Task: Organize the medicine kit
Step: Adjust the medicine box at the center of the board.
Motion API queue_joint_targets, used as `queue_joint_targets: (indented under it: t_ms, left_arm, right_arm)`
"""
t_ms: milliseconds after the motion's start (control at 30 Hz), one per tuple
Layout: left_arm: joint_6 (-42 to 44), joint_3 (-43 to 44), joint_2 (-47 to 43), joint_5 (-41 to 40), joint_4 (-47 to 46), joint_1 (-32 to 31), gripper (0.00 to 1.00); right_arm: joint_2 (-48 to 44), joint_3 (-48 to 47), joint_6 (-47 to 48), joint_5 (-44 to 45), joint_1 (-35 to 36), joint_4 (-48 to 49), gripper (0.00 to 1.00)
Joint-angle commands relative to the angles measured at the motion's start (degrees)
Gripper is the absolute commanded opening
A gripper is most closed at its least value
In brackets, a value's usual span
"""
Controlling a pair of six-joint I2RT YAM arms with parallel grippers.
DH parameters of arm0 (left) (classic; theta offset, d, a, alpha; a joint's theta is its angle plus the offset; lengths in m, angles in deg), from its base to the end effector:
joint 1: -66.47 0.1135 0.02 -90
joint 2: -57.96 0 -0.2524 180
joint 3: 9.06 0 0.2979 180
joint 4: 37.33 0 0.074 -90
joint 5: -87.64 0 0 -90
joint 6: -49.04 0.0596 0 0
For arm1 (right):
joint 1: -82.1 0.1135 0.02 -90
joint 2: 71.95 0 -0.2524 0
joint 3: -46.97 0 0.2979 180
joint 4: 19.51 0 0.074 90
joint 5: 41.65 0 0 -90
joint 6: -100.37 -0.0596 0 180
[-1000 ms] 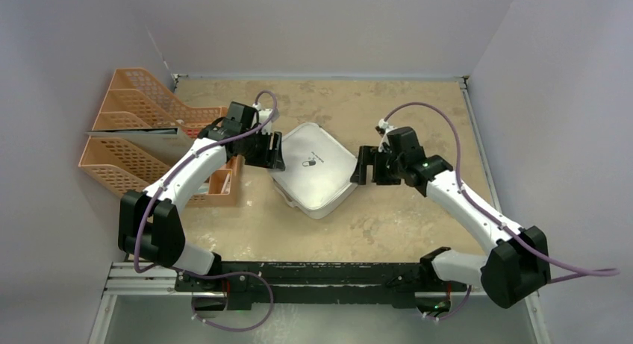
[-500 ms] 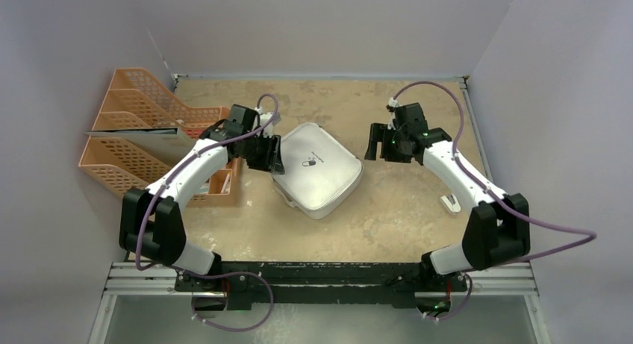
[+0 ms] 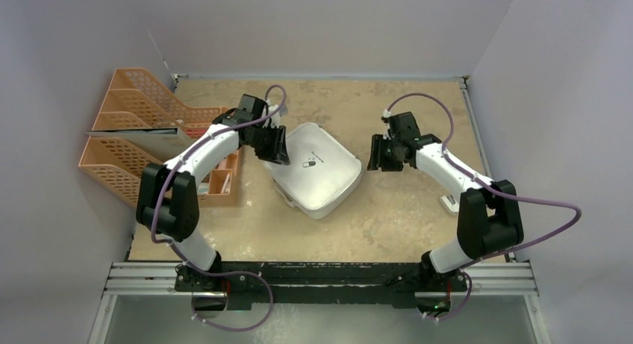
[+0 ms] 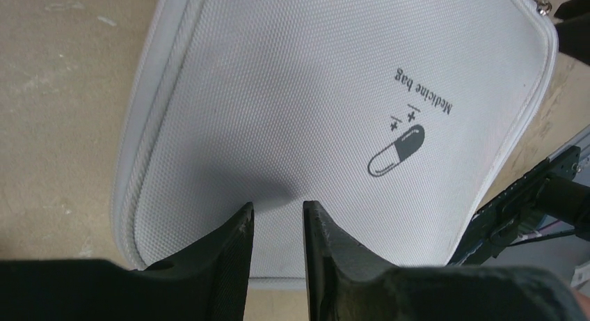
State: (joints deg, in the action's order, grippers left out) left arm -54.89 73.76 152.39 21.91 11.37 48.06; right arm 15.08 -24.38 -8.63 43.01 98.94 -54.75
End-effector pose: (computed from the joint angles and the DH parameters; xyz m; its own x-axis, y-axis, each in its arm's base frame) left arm 0.3669 -0.1479 0.1937 -0.9158 0.0735 -0.3948 0.2685 0.8432 -0.4658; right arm 0.3600 0.1148 0.1815 -0.8147 0.0921 -0.5725 -0.0839 0.9582 0.2735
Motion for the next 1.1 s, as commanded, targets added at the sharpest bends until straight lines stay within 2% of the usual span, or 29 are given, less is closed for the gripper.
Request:
queue_joint_targets:
  t_ms: [0,267,400,667,833,967,1067]
  left_arm:
    - [1.02,5.07,4.30,-1.71,-1.27,0.00,0.30]
    - [2.24,13.45,8.50,-2.18,2.75,-0.04,0.30]
    - [2.33,14.32,4.30,-4.17,4.96,-0.04,0.38]
    - [2.63,9.13,-3.13,-8.99,6.31,0.04,0.50]
    - [4.16,10.18,-2.15,-13.09,7.78,0.74,0.60]
    - [3.62,11.48,-0.38,-10.71,3.65,1.10,0.65]
    - [3.89,14.33,3.28,-9.19,3.87,1.18,0.66]
  right_arm:
    - [0.81,2.53,0.49,-4.37,-0.05,4.66,0.51]
    - [0.60,4.24,0.54,-6.43,2.13,6.87,0.50]
    - [0.06,4.37,0.05,-5.16,2.15,6.08,0.50]
    - [-3.10,4.88,-4.17,-0.86,2.06,1.71,0.50]
    - [-6.35,5.06,-7.87,1.86,2.06,-2.10,0.54]
    - [-9.77,6.35,-12.66,6.20,1.97,-4.55,0.58]
    - [-12.43,6.34,-13.51,5.49,1.98,-5.99,0.58]
